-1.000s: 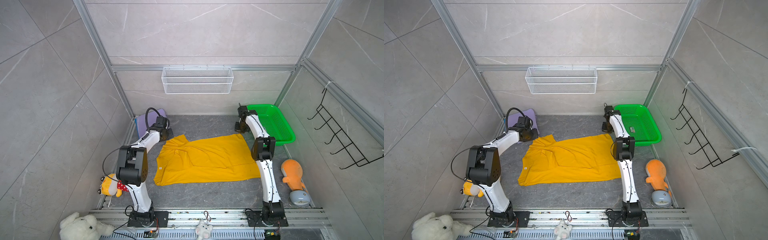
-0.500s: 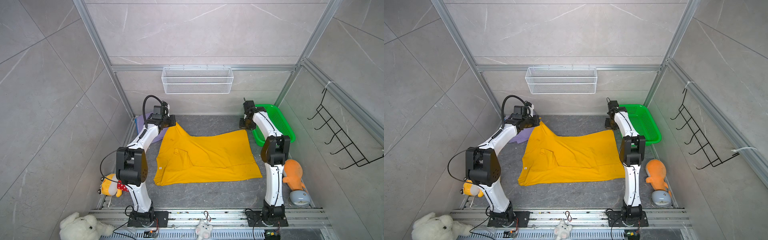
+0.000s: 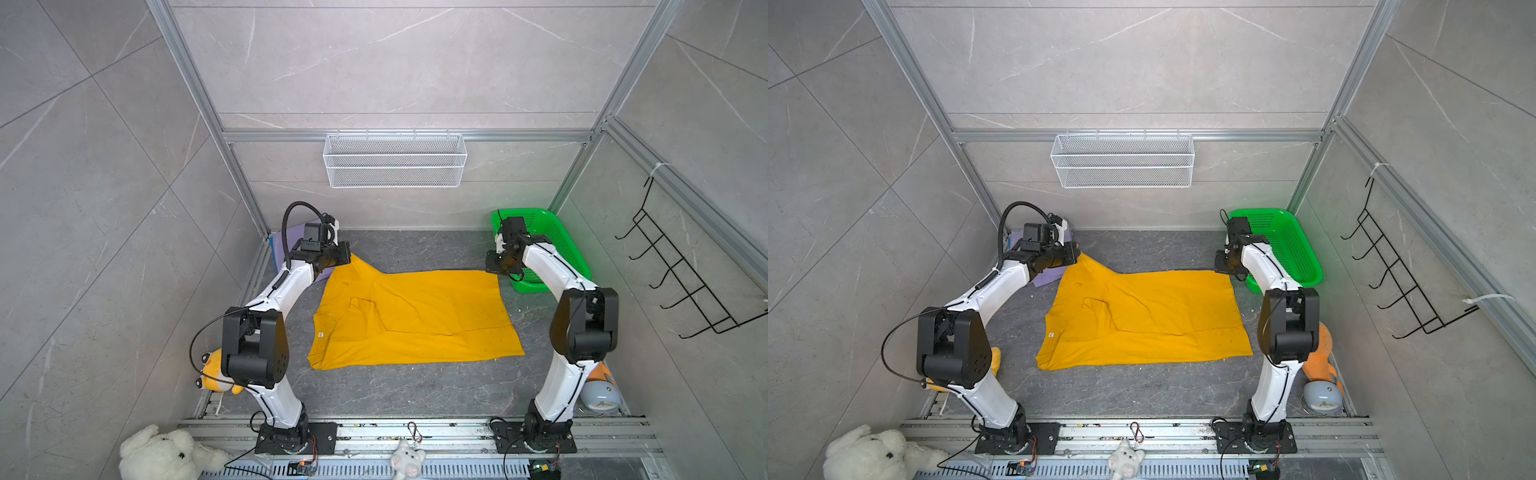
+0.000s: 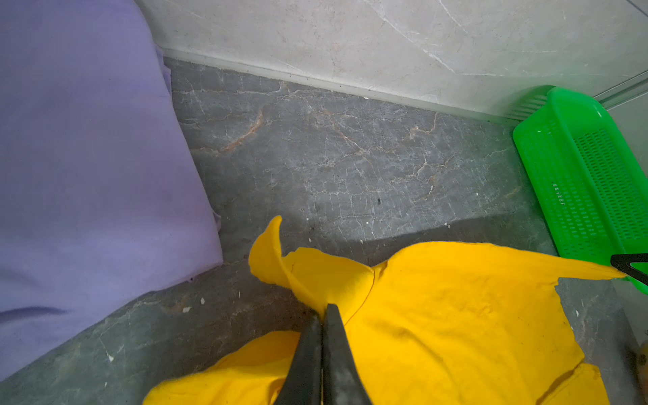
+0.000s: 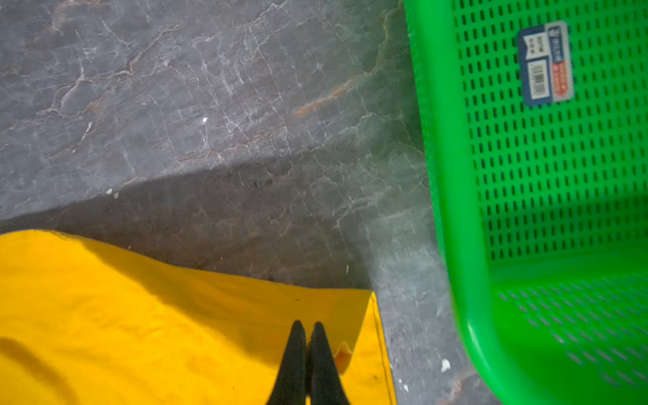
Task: Fold and stack t-shirts
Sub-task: Fold the T-shirt at the center of the table.
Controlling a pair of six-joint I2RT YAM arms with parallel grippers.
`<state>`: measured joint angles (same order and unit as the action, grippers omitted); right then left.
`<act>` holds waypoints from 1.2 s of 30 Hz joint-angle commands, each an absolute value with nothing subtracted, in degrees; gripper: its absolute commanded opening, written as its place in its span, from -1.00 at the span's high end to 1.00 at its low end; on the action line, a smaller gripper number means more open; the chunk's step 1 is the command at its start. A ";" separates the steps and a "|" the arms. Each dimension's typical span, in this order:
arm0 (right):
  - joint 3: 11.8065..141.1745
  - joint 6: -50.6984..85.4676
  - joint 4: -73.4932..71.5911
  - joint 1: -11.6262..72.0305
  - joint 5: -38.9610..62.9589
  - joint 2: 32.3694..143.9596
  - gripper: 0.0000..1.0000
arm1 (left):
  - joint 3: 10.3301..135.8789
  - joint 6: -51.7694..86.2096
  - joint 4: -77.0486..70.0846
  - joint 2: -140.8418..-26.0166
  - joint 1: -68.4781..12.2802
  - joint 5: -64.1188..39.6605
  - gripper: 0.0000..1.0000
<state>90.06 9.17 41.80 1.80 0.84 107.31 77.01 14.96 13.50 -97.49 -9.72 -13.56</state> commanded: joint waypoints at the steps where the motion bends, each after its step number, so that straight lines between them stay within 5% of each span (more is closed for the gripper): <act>1: 85.34 8.52 38.32 -0.59 4.82 100.25 1.00 | 74.48 16.49 9.98 -90.95 -10.24 -13.02 1.00; 22: 69.98 12.18 36.14 -5.45 5.28 95.39 1.00 | 37.09 25.09 10.98 -54.32 -17.90 -3.65 1.00; 36: 58.67 14.64 32.30 -5.43 1.32 91.26 1.00 | 31.93 27.17 15.30 -49.01 -21.31 -2.98 1.00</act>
<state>60.97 12.95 33.56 -5.50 3.03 93.41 31.79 25.87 15.03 -49.58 -20.73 -3.33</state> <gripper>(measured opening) 0.051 0.041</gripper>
